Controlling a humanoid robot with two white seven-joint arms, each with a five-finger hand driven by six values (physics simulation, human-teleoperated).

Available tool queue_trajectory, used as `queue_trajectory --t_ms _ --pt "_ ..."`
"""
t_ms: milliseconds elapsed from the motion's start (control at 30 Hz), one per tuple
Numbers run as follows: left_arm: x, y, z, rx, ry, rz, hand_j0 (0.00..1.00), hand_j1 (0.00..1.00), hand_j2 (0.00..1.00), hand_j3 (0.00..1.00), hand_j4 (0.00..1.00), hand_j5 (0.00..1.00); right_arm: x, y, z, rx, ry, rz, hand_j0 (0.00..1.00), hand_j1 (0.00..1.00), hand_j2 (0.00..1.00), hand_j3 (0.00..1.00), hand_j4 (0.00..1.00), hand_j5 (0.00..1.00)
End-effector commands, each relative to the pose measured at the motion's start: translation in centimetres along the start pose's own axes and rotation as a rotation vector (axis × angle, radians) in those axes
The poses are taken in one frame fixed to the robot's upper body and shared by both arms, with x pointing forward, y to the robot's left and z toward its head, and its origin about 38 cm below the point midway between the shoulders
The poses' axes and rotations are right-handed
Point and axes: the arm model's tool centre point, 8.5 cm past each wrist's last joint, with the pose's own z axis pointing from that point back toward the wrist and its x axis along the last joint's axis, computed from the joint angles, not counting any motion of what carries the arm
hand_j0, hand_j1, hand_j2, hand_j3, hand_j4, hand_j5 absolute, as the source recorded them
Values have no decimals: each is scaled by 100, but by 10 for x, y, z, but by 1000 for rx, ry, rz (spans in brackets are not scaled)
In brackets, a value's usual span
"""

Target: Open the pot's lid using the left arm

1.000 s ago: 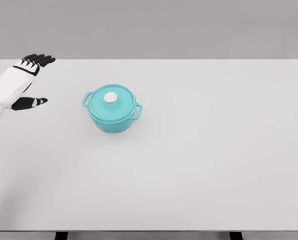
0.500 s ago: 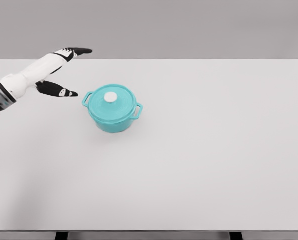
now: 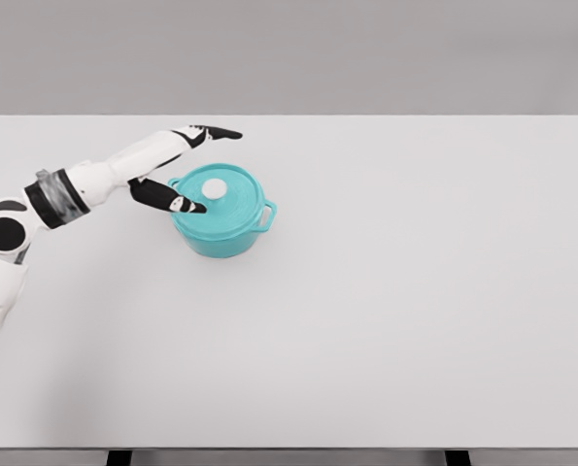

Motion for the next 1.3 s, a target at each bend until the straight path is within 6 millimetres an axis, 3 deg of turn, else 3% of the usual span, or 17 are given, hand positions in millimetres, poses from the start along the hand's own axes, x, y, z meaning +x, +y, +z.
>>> queue_trajectory --t_ms 0,233,300,467,667,967,1267 --pt "1 -2 -2 4 -9 18 93 93 93 93 93 93 0 0 0 0 0 0 100 100 100 100 100 100" --pt "-4 -1 -2 33 24 107 91 91 91 91 91 91 0 0 0 0 0 0 100 100 100 100 100 100" --pt "-4 -6 -5 29 22 182 85 85 85 85 85 85 0 0 0 0 0 0 100 100 100 100 100 100" --pt "-7 -14 -6 12 45 209 84 84 84 84 84 84 0 0 0 0 0 0 100 100 100 100 100 100" --pt "-10 -18 -4 8 58 218 69 69 69 69 69 69 0 0 0 0 0 0 100 100 100 100 100 100" --pt "-23 -24 2 4 100 243 69 69 69 69 69 69 0 0 0 0 0 0 100 100 100 100 100 100" --pt "-23 -28 1 3 98 250 69 69 69 69 69 69 0 0 0 0 0 0 100 100 100 100 100 100"
